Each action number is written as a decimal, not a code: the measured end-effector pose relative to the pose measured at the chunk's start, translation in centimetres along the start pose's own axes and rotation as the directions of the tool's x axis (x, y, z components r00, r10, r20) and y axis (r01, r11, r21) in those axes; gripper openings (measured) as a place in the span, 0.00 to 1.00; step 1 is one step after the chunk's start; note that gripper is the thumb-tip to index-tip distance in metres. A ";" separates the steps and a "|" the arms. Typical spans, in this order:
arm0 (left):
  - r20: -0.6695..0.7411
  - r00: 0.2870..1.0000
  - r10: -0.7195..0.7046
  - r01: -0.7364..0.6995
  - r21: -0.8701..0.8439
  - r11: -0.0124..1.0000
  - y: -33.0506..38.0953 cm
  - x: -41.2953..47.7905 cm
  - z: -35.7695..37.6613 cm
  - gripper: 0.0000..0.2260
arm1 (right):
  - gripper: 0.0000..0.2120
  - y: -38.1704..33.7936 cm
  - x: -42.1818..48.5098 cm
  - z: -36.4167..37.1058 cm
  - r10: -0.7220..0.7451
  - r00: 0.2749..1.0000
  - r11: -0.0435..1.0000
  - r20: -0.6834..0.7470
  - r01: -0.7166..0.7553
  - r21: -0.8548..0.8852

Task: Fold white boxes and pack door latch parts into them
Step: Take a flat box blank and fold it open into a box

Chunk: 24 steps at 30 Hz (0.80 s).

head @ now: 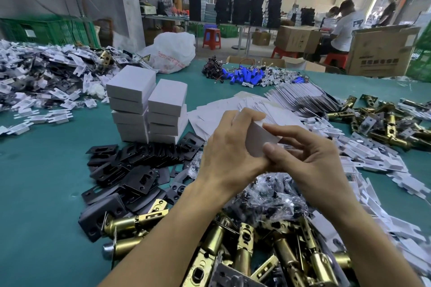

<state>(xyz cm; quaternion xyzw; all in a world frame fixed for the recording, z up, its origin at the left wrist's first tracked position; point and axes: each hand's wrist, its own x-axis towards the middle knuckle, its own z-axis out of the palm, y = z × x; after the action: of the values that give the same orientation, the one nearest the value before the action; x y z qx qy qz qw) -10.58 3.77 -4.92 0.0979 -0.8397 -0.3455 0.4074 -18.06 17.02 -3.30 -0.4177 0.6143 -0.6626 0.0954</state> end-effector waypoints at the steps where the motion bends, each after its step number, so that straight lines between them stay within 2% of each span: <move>1: 0.006 1.000 0.005 -0.005 -0.011 1.000 -0.1 0.0 0.0 0.24 | 0.15 0.0 0.0 0.2 -0.012 1.000 1.000 -0.015 0.012 0.003; 5: 0.140 0.990 0.028 -0.007 -0.149 0.989 -0.2 0.3 -0.4 0.36 | 0.13 -0.1 -0.1 0.3 -0.062 0.995 0.998 -0.074 0.059 -0.037; 7: 0.085 0.996 0.027 -0.011 -0.185 0.983 0.3 0.4 -0.6 0.39 | 0.12 -0.2 -0.1 -0.1 -0.112 0.982 0.991 -0.151 0.099 -0.089; 9: -0.069 0.998 -0.003 -0.010 -0.192 0.981 0.8 0.6 -0.6 0.31 | 0.12 -0.3 0.0 -0.5 -0.189 0.948 0.976 -0.256 0.152 -0.156; 11: -0.146 0.977 -0.157 0.108 -0.295 0.949 1.0 1.2 -0.9 0.19 | 0.14 -0.4 0.3 -0.7 -0.261 0.901 0.959 -0.346 0.200 -0.200; 12: -0.088 0.953 -0.290 0.239 -0.370 0.898 1.0 1.6 -1.2 0.18 | 0.15 -0.5 0.3 -0.6 -0.308 0.884 0.945 -0.353 0.241 -0.221; 13: 0.055 0.895 -0.443 0.422 -0.433 0.797 1.0 1.9 -1.5 0.20 | 0.18 -0.5 0.3 -0.5 -0.356 0.874 0.926 -0.330 0.283 -0.249; 14: 0.258 0.784 -0.564 0.613 -0.463 0.640 0.9 2.1 -1.7 0.25 | 0.22 -0.4 0.3 -0.4 -0.389 0.877 0.907 -0.281 0.312 -0.281; 15: 0.458 0.652 -0.604 0.755 -0.461 0.466 0.8 2.1 -2.1 0.31 | 0.26 -0.2 0.2 -0.3 -0.401 0.891 0.891 -0.213 0.326 -0.317; 16: 0.609 0.552 -0.570 0.831 -0.455 0.319 0.7 2.0 -2.4 0.37 | 0.30 0.1 0.1 -0.2 -0.403 0.904 0.871 -0.141 0.331 -0.364; 17: 0.708 0.501 -0.498 0.861 -0.464 0.207 0.5 2.0 -2.7 0.42 | 0.32 0.4 0.0 -0.1 -0.403 0.913 0.842 -0.070 0.340 -0.418; 18: 0.763 0.490 -0.421 0.865 -0.486 0.126 0.3 1.9 -2.8 0.45 | 0.32 0.6 0.0 0.0 -0.403 0.915 0.811 -0.010 0.353 -0.467; 20: 0.798 0.512 -0.319 0.846 -0.533 0.025 -0.1 1.9 -3.1 0.43 | 0.29 0.9 -0.1 0.2 -0.407 0.910 0.765 0.081 0.388 -0.515; 24: 0.801 0.508 -0.318 0.824 -0.559 -0.091 0.3 2.1 -3.2 0.30 | 0.25 0.7 -0.3 0.5 -0.351 0.910 0.718 0.220 0.413 -0.561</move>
<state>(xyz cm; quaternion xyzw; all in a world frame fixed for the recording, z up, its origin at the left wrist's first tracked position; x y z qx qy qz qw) -9.51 1.47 -2.09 0.1238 -0.3774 -0.9176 -0.0174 -17.76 16.67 -4.09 -0.5758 0.6856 -0.4196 -0.1495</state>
